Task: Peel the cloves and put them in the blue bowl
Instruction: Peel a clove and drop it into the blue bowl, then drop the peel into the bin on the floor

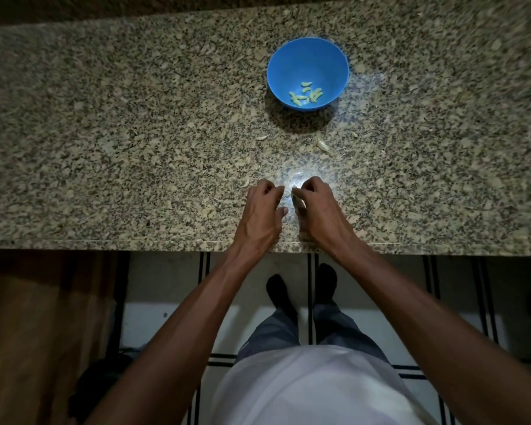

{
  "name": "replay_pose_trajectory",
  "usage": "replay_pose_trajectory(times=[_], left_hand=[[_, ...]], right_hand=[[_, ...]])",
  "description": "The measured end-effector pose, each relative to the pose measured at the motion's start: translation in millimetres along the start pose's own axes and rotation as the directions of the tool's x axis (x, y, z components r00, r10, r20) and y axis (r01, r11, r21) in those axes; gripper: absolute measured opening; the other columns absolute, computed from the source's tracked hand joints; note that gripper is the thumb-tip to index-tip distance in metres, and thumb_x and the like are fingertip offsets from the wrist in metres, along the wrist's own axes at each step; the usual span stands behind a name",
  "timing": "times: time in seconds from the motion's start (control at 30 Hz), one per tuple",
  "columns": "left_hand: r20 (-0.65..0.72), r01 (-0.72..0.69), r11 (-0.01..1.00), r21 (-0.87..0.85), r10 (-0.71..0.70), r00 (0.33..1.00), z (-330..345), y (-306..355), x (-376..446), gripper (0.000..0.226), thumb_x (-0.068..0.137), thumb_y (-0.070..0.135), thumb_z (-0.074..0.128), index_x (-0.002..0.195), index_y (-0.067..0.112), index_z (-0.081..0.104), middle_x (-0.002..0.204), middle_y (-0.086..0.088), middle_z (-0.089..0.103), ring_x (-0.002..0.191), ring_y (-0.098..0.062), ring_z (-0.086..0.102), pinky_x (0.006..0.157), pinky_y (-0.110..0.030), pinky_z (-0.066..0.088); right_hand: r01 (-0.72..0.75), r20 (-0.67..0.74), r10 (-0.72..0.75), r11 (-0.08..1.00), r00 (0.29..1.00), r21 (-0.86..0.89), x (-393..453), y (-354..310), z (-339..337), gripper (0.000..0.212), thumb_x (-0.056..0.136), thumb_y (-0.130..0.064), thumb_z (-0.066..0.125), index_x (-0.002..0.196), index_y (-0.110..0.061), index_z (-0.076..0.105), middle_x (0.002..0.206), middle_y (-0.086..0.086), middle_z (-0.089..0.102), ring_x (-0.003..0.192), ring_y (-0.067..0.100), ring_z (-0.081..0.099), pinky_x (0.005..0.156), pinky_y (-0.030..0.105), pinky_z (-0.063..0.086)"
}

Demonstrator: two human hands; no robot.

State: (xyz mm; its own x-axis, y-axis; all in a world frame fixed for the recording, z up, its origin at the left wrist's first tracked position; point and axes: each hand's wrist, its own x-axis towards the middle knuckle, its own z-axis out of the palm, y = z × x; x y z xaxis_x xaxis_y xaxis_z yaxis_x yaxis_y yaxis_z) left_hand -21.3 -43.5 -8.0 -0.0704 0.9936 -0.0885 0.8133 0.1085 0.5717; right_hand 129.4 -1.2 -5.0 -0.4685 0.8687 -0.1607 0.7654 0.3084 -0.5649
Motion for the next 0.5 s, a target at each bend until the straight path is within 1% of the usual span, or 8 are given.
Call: replay_pose_trajectory(times=[0.07, 0.1, 0.17, 0.23, 0.33, 0.4, 0.43, 0.5], left_hand=[[-0.011, -0.015, 1.0, 0.013, 0.015, 1.0, 1.1, 4.4, 4.3, 0.031, 0.096, 0.009, 0.069, 0.126, 0.005, 0.069, 0.11, -0.008, 0.058, 0.1, -0.013, 0.048, 0.083, -0.021, 0.045], [-0.016, -0.013, 1.0, 0.02, 0.013, 1.0, 1.6, 6.2, 6.6, 0.028, 0.095, 0.008, 0.07, 0.124, 0.006, 0.072, 0.105, -0.007, 0.059, 0.094, -0.011, 0.049, 0.074, -0.016, 0.042], [-0.024, 0.006, 0.999, 0.038, -0.005, 1.0, 3.2, 8.0, 9.9, 0.022, 0.095, 0.009, 0.072, 0.116, 0.009, 0.077, 0.096, -0.005, 0.06, 0.081, -0.01, 0.05, 0.061, -0.01, 0.034], [-0.038, 0.033, 0.998, 0.051, -0.031, 0.999, 3.8, 8.8, 11.4, 0.017, 0.094, 0.011, 0.073, 0.11, 0.01, 0.08, 0.091, -0.003, 0.062, 0.074, -0.011, 0.054, 0.06, -0.012, 0.039], [-0.079, 0.042, 0.998, 0.043, -0.038, 0.996, 4.8, 10.0, 12.2, 0.013, 0.094, 0.007, 0.072, 0.104, 0.01, 0.081, 0.088, -0.006, 0.066, 0.074, -0.016, 0.061, 0.063, -0.029, 0.056], [-0.088, 0.027, 0.998, 0.051, -0.023, 0.996, 6.2, 9.5, 12.5, 0.012, 0.094, 0.003, 0.072, 0.1, 0.008, 0.081, 0.087, -0.008, 0.067, 0.073, -0.019, 0.063, 0.065, -0.037, 0.059], [-0.091, 0.015, 0.998, 0.056, -0.01, 0.996, 6.9, 8.6, 12.2, 0.012, 0.094, 0.002, 0.071, 0.099, 0.007, 0.081, 0.087, -0.009, 0.068, 0.074, -0.021, 0.064, 0.065, -0.037, 0.059], [-0.098, 0.002, 0.999, 0.048, 0.002, 0.995, 7.9, 7.8, 10.1, 0.013, 0.095, 0.002, 0.068, 0.099, 0.005, 0.08, 0.088, -0.011, 0.068, 0.075, -0.021, 0.063, 0.065, -0.031, 0.054]], right_hand=[[0.041, -0.037, -0.043, 0.998, 0.998, -0.038, 2.2, -6.2, 4.2, 0.011, 0.097, -0.001, 0.063, 0.104, -0.003, 0.071, 0.1, 0.009, 0.049, 0.082, 0.023, 0.053, 0.06, 0.024, 0.04], [0.032, -0.054, -0.033, 0.999, 0.998, -0.02, 3.7, -6.8, 5.7, 0.011, 0.098, -0.001, 0.063, 0.103, -0.004, 0.073, 0.096, 0.007, 0.048, 0.077, 0.02, 0.05, 0.056, 0.022, 0.034], [-0.004, -0.084, 0.006, 1.0, 0.996, 0.024, 7.6, -5.6, 8.2, 0.013, 0.1, -0.005, 0.061, 0.101, -0.005, 0.075, 0.093, 0.004, 0.049, 0.073, 0.018, 0.048, 0.053, 0.019, 0.03], [-0.025, -0.098, 0.028, 0.999, 0.995, 0.033, 10.5, -5.4, 10.9, 0.016, 0.102, -0.01, 0.062, 0.099, -0.005, 0.076, 0.091, 0.004, 0.05, 0.073, 0.017, 0.049, 0.053, 0.016, 0.03], [0.003, -0.127, -0.009, 0.999, 0.992, -0.049, 8.8, -9.5, 14.8, 0.016, 0.102, -0.009, 0.061, 0.1, -0.004, 0.077, 0.089, 0.004, 0.05, 0.074, 0.016, 0.045, 0.056, 0.016, 0.021], [0.008, -0.151, -0.022, 0.996, 0.988, -0.088, 4.6, -9.8, 15.4, 0.014, 0.101, -0.008, 0.063, 0.101, -0.005, 0.076, 0.088, 0.006, 0.053, 0.075, 0.015, 0.043, 0.056, 0.016, 0.019], [0.015, -0.159, -0.03, 0.995, 0.987, -0.094, 3.1, -8.8, 15.8, 0.012, 0.1, -0.007, 0.064, 0.1, -0.005, 0.076, 0.088, 0.007, 0.054, 0.076, 0.016, 0.043, 0.056, 0.018, 0.019], [0.021, -0.176, -0.035, 0.996, 0.984, -0.082, 1.2, -7.3, 17.1, 0.011, 0.098, -0.006, 0.064, 0.096, -0.005, 0.075, 0.086, 0.007, 0.055, 0.076, 0.017, 0.044, 0.057, 0.022, 0.022]])
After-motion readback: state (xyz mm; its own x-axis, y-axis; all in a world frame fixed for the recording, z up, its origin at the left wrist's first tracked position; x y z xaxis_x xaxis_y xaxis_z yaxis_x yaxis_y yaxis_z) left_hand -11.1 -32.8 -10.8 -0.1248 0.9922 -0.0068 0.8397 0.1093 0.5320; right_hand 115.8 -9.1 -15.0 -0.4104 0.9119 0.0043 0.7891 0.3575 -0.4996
